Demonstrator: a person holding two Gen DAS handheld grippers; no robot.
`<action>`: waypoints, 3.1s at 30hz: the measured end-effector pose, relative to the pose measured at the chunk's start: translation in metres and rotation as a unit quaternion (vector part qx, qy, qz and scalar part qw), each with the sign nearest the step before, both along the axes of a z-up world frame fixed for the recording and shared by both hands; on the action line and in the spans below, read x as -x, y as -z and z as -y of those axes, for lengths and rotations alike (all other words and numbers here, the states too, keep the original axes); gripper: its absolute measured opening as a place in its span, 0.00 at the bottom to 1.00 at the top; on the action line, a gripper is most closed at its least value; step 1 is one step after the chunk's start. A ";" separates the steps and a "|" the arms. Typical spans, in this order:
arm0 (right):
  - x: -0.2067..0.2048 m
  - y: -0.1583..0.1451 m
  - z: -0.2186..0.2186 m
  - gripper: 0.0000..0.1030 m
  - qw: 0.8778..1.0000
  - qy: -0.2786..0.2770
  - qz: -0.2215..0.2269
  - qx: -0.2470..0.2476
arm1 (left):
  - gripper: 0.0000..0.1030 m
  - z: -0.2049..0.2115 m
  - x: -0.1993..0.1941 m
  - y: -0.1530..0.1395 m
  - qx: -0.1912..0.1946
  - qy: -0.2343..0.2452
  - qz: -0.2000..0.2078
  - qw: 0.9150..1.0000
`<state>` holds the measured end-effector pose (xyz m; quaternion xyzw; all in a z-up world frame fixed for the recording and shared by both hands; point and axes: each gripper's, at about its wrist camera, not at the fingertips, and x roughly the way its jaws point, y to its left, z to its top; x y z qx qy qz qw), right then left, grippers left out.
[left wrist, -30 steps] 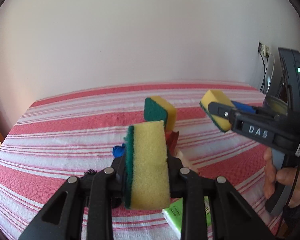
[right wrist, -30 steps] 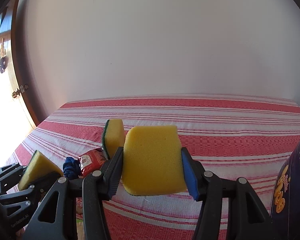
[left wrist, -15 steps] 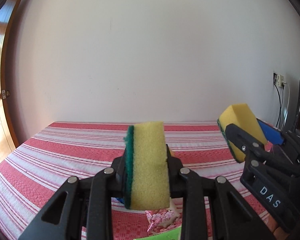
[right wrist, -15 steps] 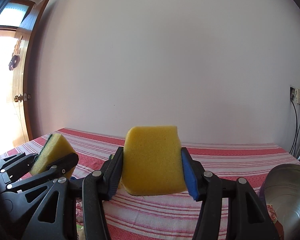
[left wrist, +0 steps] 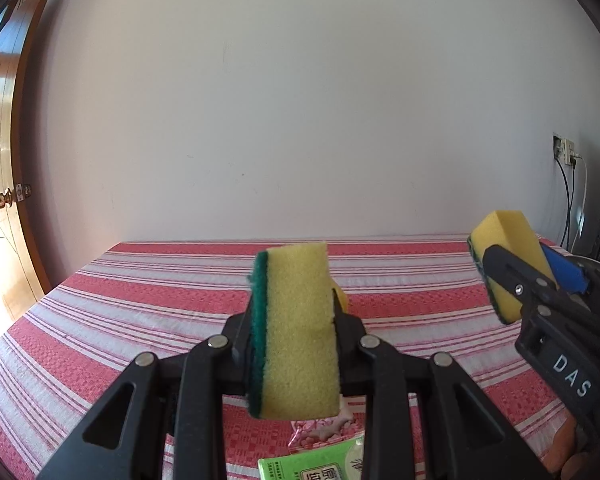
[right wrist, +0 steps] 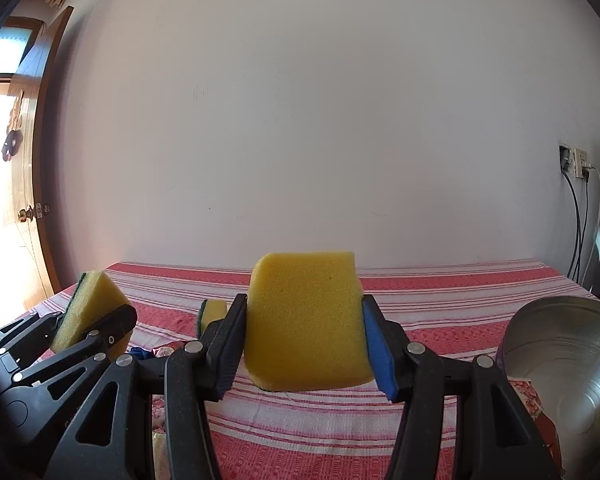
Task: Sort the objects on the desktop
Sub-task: 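Carry both held sponges over the metal bucket, then open both grippers to drop the sponges into the bucket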
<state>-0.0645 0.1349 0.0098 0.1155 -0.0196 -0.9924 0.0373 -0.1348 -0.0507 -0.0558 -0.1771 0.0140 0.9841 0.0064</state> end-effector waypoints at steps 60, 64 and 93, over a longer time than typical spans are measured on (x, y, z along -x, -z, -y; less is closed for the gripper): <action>-0.114 -0.028 -0.201 0.56 0.955 0.294 -0.033 0.011 | 0.27 -0.216 -0.051 -0.041 0.030 0.264 0.032 0.964; -0.100 -0.032 -0.241 0.56 0.952 0.304 -0.011 0.027 | 0.29 -0.256 -0.052 -0.035 0.062 0.289 0.041 0.955; -0.055 -0.035 -0.236 0.84 0.956 0.282 0.037 0.074 | 0.99 -0.270 -0.034 -0.019 0.104 0.238 0.055 0.964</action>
